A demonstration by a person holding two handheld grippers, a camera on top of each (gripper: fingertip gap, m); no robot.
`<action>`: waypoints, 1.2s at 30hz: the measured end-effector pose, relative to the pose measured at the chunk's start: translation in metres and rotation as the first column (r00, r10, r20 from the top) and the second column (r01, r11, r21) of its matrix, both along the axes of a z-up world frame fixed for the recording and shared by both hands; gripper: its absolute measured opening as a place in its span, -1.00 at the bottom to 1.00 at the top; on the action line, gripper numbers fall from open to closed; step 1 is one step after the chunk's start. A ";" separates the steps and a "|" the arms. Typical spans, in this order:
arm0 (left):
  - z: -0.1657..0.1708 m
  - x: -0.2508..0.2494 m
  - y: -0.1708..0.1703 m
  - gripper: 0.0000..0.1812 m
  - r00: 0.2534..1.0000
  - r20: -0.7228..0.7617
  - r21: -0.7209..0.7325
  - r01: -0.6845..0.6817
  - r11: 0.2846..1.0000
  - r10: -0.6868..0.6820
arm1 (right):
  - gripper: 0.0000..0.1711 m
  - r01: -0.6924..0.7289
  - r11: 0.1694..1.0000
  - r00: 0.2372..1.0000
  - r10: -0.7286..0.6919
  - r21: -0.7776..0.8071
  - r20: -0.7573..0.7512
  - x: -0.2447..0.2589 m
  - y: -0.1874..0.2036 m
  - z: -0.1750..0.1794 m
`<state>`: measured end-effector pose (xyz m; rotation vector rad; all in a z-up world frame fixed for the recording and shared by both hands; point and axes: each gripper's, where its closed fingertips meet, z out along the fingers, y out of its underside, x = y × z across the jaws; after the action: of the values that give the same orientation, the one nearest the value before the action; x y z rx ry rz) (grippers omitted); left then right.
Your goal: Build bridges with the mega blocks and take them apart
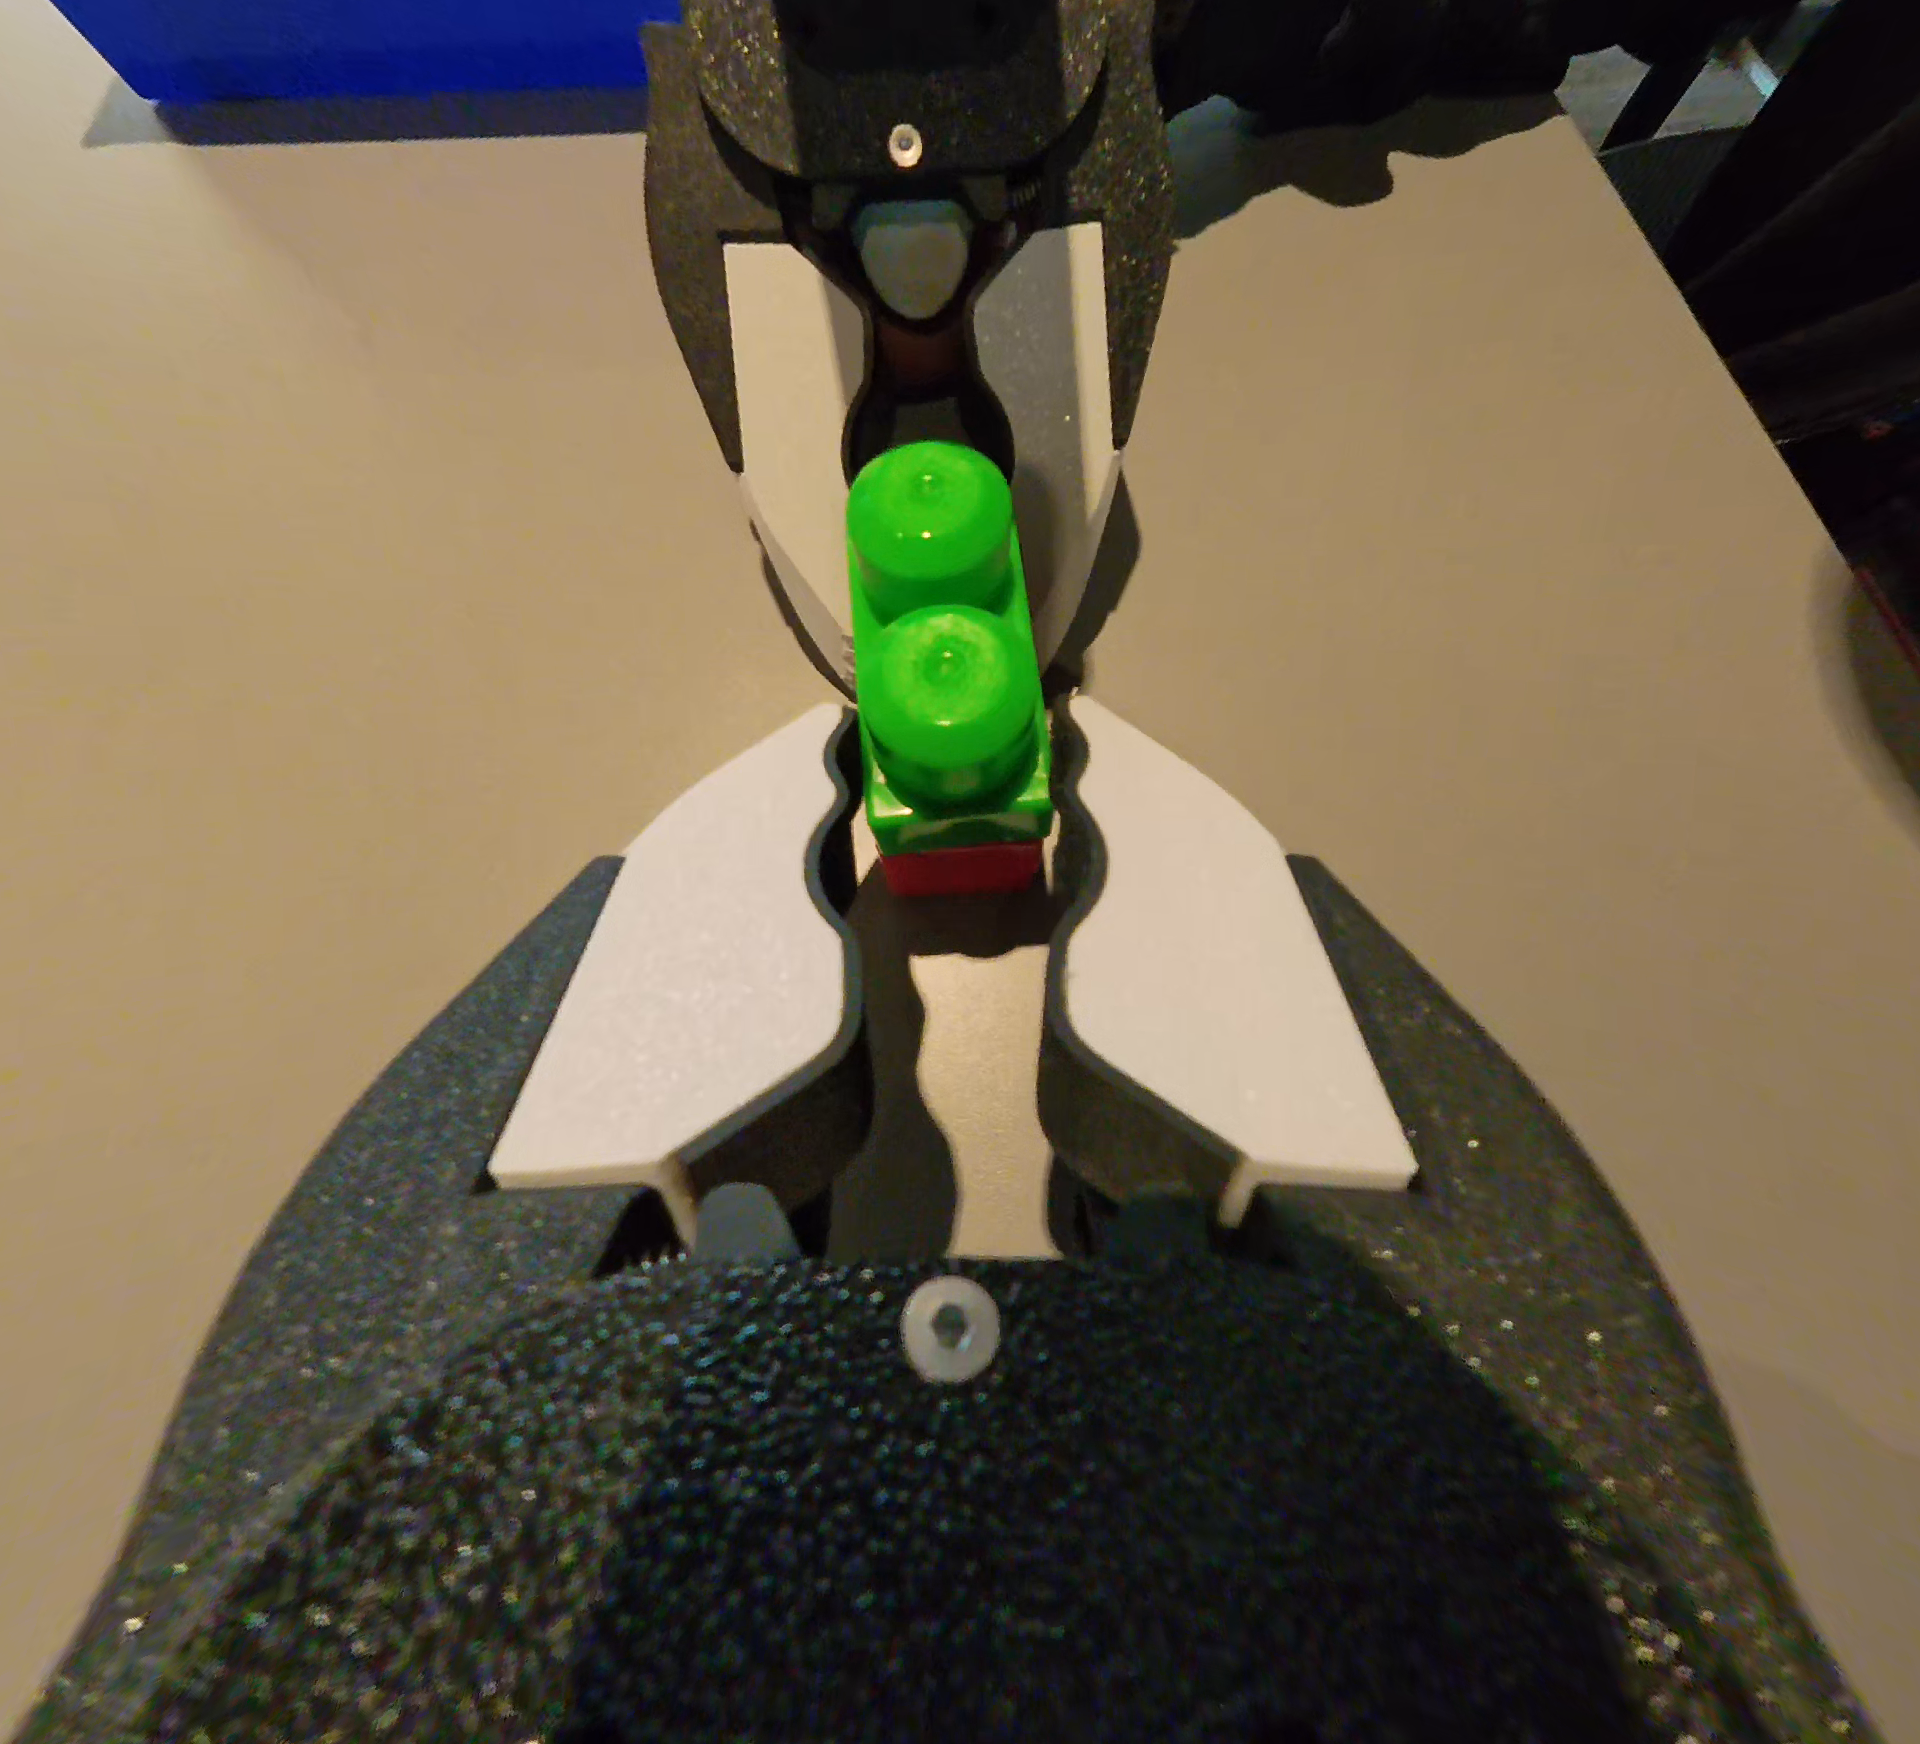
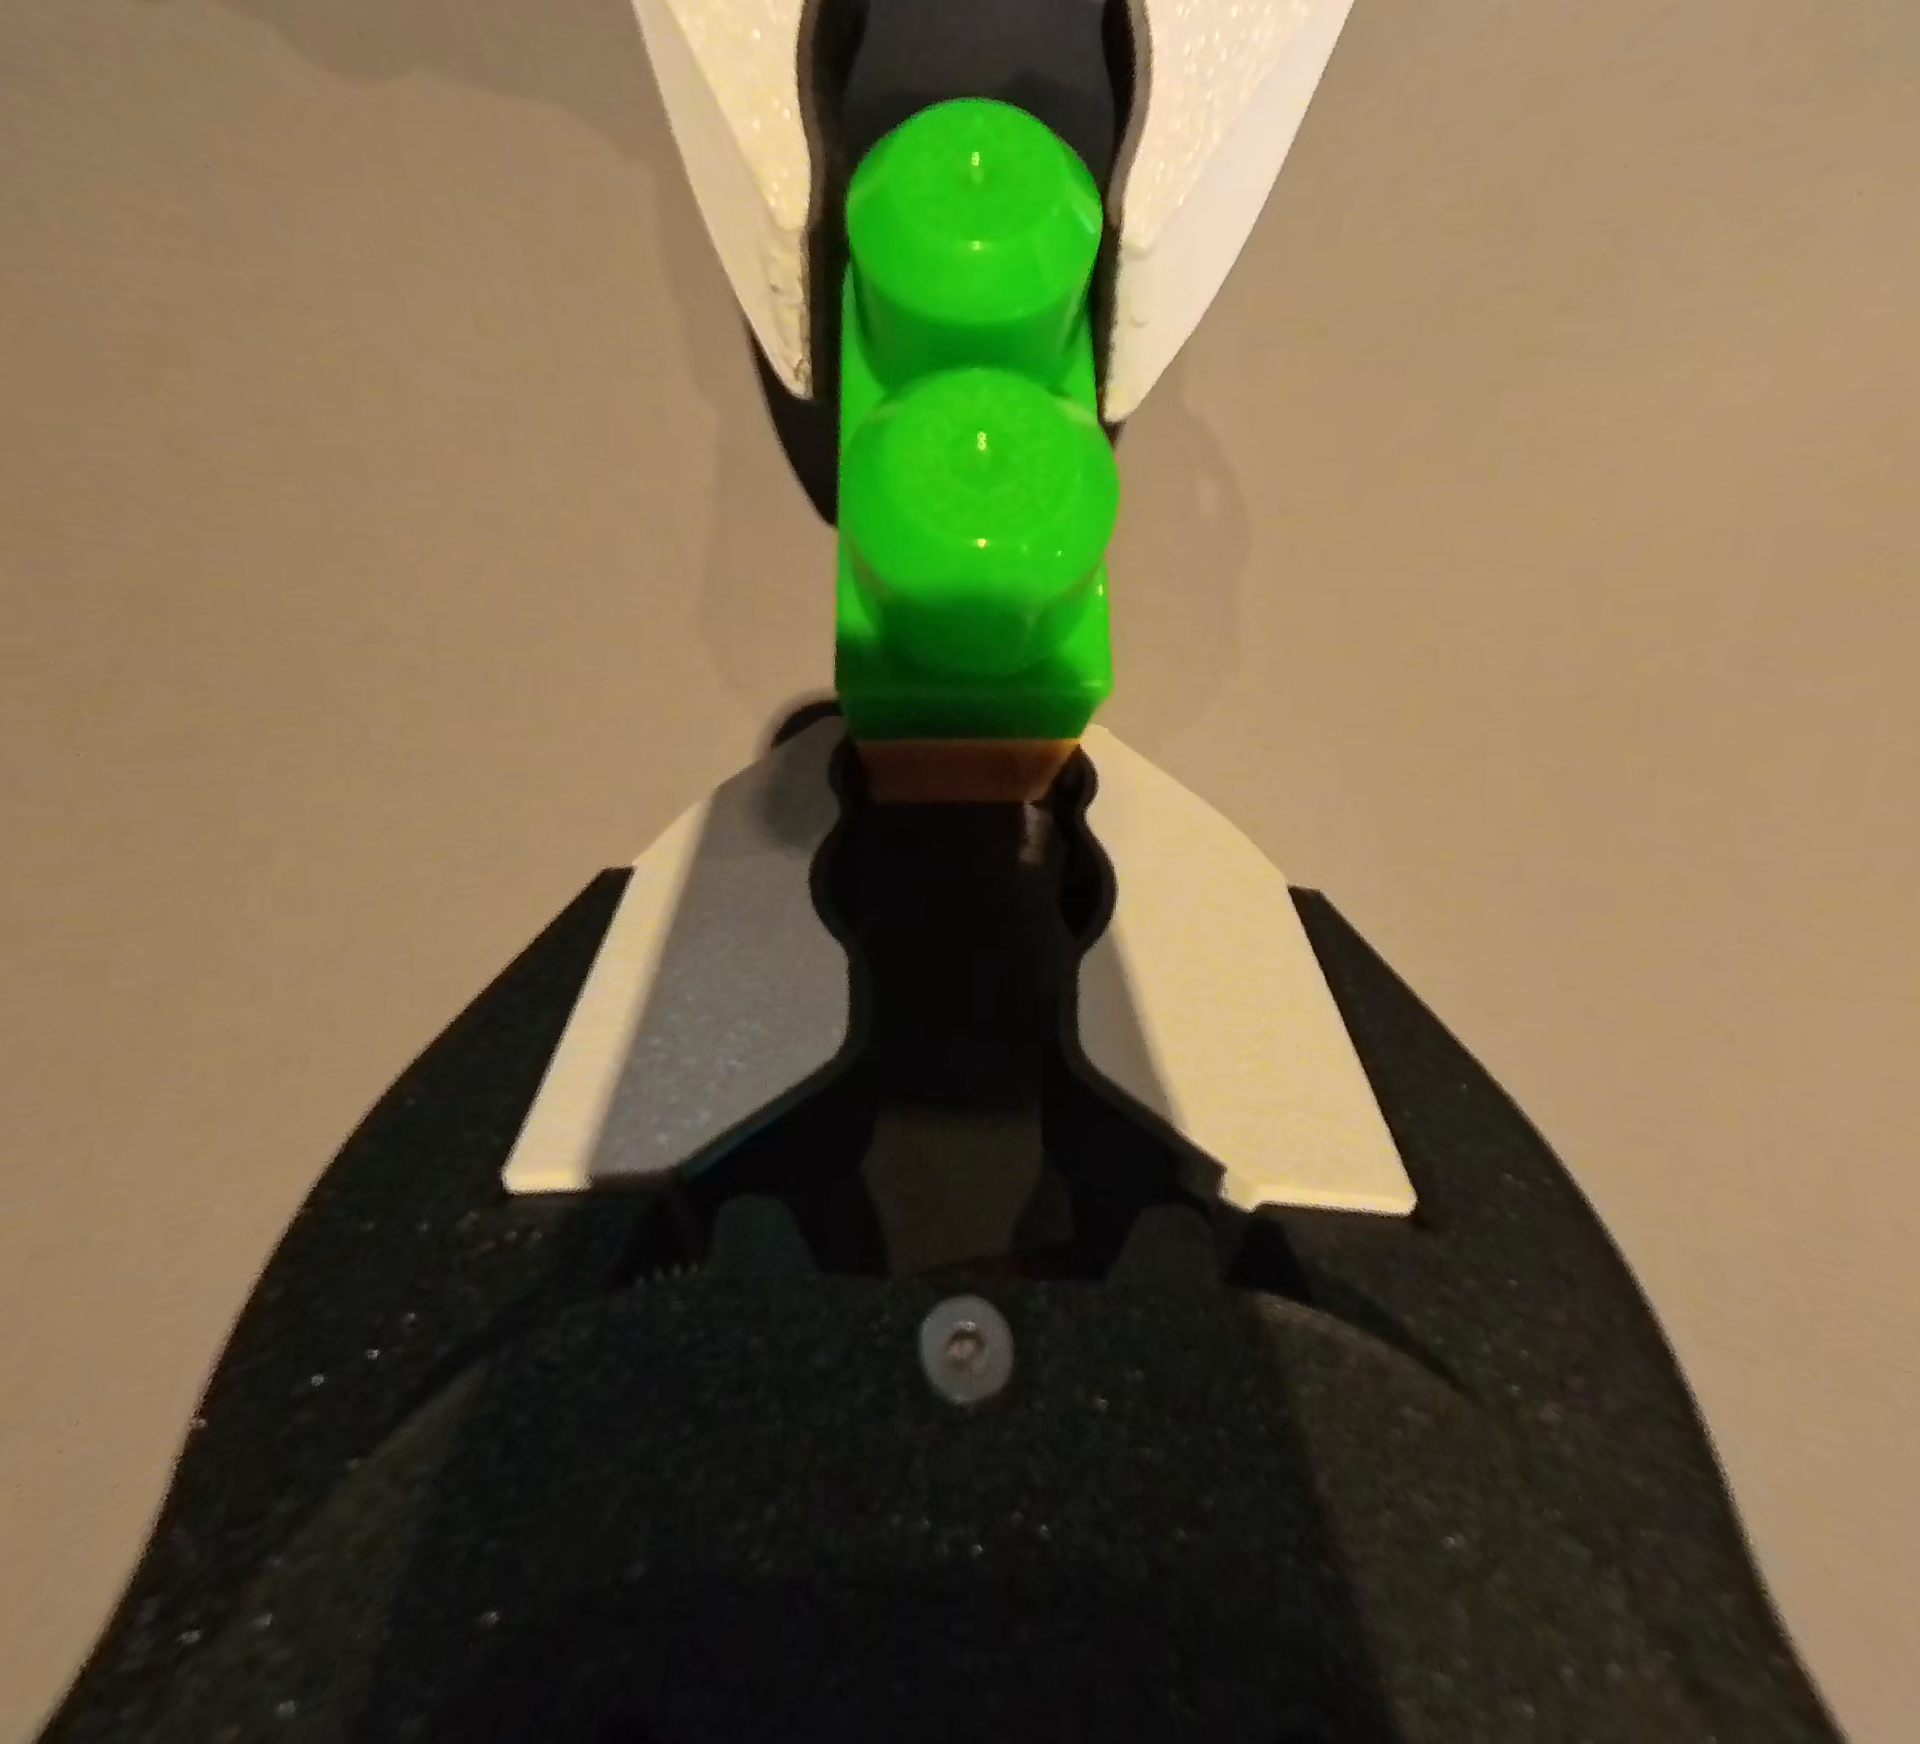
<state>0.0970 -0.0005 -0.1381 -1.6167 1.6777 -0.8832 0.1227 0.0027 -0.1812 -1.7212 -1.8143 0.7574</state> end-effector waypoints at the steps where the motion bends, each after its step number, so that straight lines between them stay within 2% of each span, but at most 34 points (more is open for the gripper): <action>1: 0.000 0.000 0.000 -0.62 1.000 0.001 -0.003 -0.001 1.000 0.001 | -0.58 0.000 1.000 1.000 0.000 0.001 0.000 0.000 0.000 0.000; 16: 0.001 0.000 -0.002 -0.62 1.000 0.005 -0.030 -0.026 0.999 0.026 | -0.57 0.021 1.000 1.000 -0.021 0.004 -0.001 0.000 0.000 0.000; 17: 0.000 0.000 -0.002 -0.62 1.000 0.000 -0.020 -0.029 0.999 0.029 | -0.52 0.029 0.999 1.000 -0.029 0.015 0.001 0.001 0.001 -0.001; 20: 0.000 -0.001 -0.001 -0.62 0.999 -0.006 -0.016 -0.040 0.999 0.040 | -0.14 0.058 0.998 0.998 -0.058 0.008 0.004 0.005 0.004 -0.001; 24: 0.001 -0.003 0.000 -0.62 0.999 -0.001 -0.017 -0.048 0.999 0.048 | 0.01 0.067 0.998 0.989 -0.065 0.010 -0.131 0.004 0.005 0.018; 28: 0.001 -0.003 0.000 -0.62 0.999 0.002 -0.019 -0.047 0.999 0.047 | 0.00 0.063 0.998 0.969 -0.061 0.000 -0.240 0.000 0.004 0.033; 32: 0.001 -0.002 0.000 -0.62 0.999 0.009 -0.018 -0.045 0.999 0.045 | -0.14 0.076 0.997 0.962 -0.065 0.030 -0.264 -0.010 0.004 0.036; 34: 0.001 -0.001 0.000 -0.62 0.999 0.013 -0.015 -0.045 0.999 0.045 | -0.28 0.093 0.993 0.967 -0.075 0.066 -0.244 -0.013 0.006 0.033; 36: 0.001 0.000 0.000 -0.62 0.999 0.020 -0.006 -0.045 0.999 0.045 | -0.55 0.095 0.992 0.970 -0.072 0.089 -0.234 -0.014 0.005 0.031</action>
<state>0.0967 0.0000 -0.1366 -1.6380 1.6200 -0.8801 0.1091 0.0081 -0.1498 -1.5652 -1.5860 0.7836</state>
